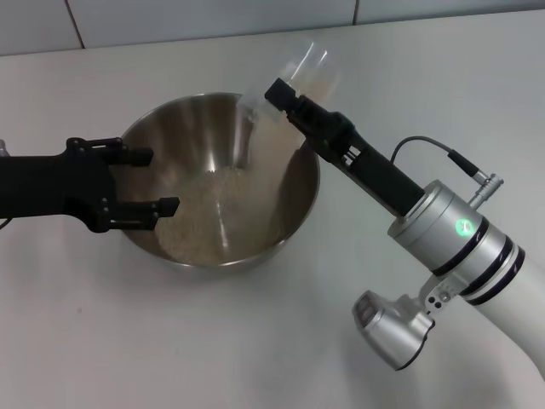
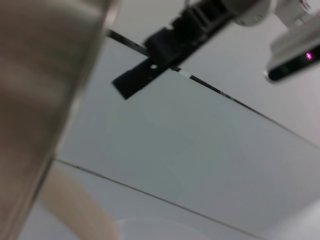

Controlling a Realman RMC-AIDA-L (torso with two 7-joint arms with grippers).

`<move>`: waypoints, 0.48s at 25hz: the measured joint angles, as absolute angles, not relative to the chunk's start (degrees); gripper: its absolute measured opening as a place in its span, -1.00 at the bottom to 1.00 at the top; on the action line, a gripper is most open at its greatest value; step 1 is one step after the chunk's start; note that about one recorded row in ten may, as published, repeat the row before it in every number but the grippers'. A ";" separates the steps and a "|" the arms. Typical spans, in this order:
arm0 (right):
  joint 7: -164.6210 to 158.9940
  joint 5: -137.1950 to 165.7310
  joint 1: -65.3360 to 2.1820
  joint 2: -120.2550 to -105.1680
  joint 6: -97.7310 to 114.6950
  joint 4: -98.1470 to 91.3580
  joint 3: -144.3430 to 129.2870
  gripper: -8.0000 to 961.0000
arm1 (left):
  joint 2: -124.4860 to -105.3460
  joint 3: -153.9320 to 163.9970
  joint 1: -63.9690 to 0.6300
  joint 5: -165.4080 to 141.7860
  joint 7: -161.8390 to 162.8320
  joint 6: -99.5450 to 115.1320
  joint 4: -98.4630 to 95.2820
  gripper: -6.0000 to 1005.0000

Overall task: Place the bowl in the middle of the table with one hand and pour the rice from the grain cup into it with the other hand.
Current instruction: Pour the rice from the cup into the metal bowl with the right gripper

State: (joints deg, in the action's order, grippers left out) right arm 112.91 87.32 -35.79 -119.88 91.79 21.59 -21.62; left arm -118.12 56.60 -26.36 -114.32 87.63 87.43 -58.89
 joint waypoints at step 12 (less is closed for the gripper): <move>131.96 91.57 -36.69 -119.88 85.83 22.88 -17.42 -0.77 | -118.21 56.60 -26.57 -114.30 87.63 87.37 -58.89 0.63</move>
